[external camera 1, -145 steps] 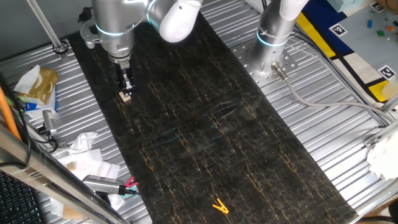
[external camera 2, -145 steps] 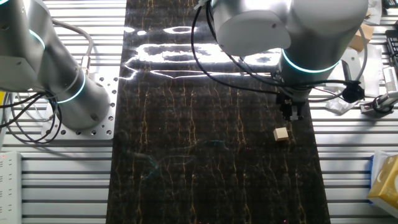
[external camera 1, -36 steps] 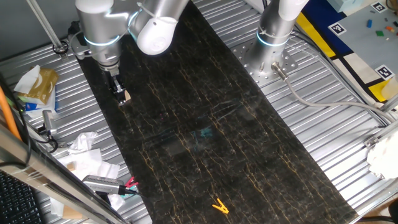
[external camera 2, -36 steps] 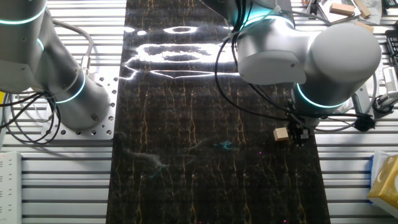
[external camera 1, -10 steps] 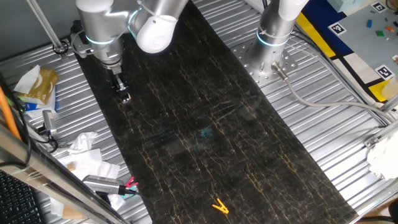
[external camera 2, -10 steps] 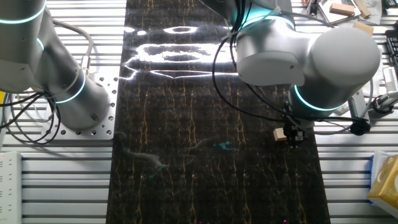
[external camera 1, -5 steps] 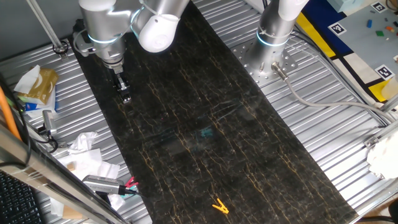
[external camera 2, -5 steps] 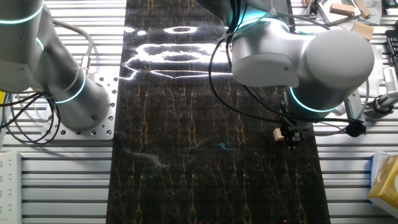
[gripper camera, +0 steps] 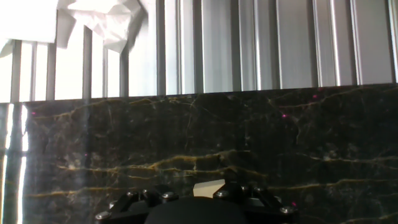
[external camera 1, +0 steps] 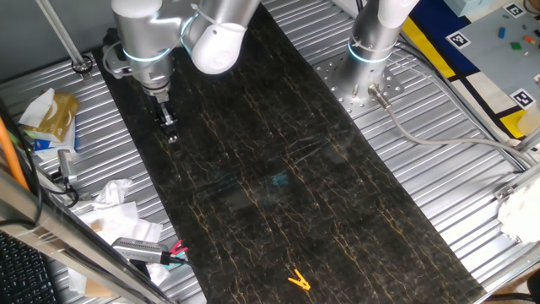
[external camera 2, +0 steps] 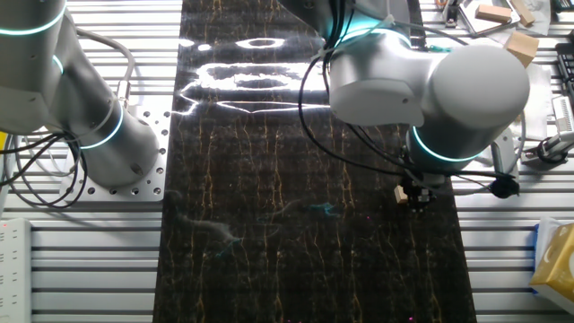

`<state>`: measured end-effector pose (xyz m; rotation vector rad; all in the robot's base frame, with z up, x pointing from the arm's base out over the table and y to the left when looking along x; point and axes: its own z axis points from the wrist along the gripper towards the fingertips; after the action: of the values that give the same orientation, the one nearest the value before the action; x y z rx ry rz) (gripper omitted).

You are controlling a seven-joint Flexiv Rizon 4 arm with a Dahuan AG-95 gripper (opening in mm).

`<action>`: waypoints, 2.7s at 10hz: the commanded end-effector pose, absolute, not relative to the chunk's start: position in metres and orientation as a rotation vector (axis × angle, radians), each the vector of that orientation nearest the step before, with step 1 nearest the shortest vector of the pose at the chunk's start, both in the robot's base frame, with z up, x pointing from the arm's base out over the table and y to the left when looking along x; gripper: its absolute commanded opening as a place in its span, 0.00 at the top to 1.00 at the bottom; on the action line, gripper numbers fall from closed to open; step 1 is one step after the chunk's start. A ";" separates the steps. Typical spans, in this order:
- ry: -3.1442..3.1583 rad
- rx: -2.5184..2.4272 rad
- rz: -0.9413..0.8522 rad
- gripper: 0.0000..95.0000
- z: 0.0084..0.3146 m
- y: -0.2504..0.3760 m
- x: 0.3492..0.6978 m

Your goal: Hold a small block with the gripper and sweep it from left to right on the table

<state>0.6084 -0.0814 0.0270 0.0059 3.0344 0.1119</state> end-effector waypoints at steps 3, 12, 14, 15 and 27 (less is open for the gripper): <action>3.033 0.035 0.121 0.40 0.028 -0.071 0.610; 3.026 0.079 0.124 0.40 0.026 -0.048 0.613; 3.026 0.099 0.124 0.40 0.027 -0.042 0.614; 3.025 0.110 0.125 0.40 0.027 -0.037 0.614; 3.014 0.191 0.126 0.40 0.027 -0.003 0.614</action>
<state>0.6134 -0.0010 0.0273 0.1928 3.0140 0.1245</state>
